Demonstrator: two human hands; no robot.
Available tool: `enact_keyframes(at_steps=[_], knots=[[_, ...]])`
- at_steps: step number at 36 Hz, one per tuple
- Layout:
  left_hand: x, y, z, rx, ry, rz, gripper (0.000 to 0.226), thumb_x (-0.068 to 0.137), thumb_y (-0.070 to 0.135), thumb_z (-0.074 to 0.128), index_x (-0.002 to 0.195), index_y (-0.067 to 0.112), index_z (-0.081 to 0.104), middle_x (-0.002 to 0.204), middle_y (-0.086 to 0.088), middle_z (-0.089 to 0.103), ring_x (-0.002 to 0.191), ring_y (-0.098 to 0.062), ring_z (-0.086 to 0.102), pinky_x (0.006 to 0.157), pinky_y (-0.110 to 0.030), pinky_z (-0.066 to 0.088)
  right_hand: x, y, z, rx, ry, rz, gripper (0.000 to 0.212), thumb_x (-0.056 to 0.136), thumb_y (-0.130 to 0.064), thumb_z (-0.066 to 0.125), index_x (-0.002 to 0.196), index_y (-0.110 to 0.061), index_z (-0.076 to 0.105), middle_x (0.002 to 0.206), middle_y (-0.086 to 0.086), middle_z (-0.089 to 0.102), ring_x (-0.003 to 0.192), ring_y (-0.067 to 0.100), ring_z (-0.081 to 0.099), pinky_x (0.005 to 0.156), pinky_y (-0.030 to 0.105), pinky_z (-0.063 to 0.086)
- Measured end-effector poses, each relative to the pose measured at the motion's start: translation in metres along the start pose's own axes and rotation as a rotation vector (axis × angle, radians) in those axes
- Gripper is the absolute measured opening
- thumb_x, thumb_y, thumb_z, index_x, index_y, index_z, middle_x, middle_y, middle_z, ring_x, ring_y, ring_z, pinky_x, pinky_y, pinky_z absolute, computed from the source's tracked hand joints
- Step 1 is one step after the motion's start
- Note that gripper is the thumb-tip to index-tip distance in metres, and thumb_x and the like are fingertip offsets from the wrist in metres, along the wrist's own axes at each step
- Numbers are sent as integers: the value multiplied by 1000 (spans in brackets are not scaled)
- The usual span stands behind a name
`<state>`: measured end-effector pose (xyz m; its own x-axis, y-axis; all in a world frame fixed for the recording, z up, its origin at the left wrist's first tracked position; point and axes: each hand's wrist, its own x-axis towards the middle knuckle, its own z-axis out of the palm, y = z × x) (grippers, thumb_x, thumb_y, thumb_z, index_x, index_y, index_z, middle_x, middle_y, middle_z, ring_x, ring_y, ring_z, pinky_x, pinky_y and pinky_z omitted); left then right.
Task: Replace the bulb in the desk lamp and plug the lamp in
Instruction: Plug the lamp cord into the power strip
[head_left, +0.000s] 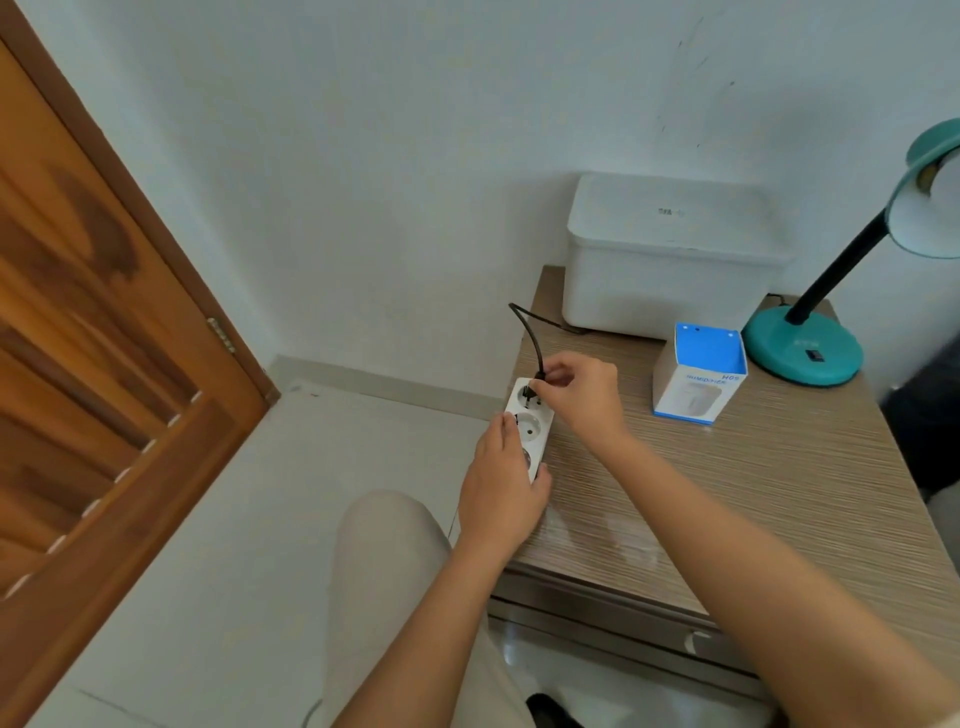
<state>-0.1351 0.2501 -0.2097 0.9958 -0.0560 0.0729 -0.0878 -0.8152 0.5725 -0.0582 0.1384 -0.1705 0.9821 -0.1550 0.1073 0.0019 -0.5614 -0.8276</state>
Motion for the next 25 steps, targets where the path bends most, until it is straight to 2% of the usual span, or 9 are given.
enact_keyframes(at_steps=[7,12,15,20,25], knots=[[1,-1,-1,17,8,0,71,88,33,53,145,10,19,147,-3,30,127,-20,37,93,-33,45,-9,1,5,-21,-47,-51,10,74,-6,73,83,-4,70,79,13,73,77,23,69,77,33,57],[0,0,-3,-4,27,15,67,87,31,55,142,11,23,143,-3,35,123,-19,40,90,-32,45,-3,-2,4,-9,-46,-38,15,76,-12,73,89,-7,72,83,6,70,76,14,62,67,13,45],[0,-1,-3,-3,31,19,67,87,31,54,142,11,23,143,-3,35,123,-19,41,91,-32,45,0,-5,3,37,-40,-19,13,76,-13,74,87,-7,71,79,4,68,72,11,62,65,8,47],[1,-2,-1,12,23,16,67,87,32,54,143,10,23,143,-4,34,123,-20,41,91,-33,47,-2,-4,3,-1,-73,-24,5,76,-6,72,81,-7,71,76,7,71,70,14,63,68,17,52],[1,-1,-4,15,-15,-9,70,88,33,53,145,10,19,148,-3,29,130,-19,35,95,-33,45,-5,-6,0,-18,-97,-13,5,77,-7,71,82,-7,72,79,9,73,73,15,66,72,19,52]])
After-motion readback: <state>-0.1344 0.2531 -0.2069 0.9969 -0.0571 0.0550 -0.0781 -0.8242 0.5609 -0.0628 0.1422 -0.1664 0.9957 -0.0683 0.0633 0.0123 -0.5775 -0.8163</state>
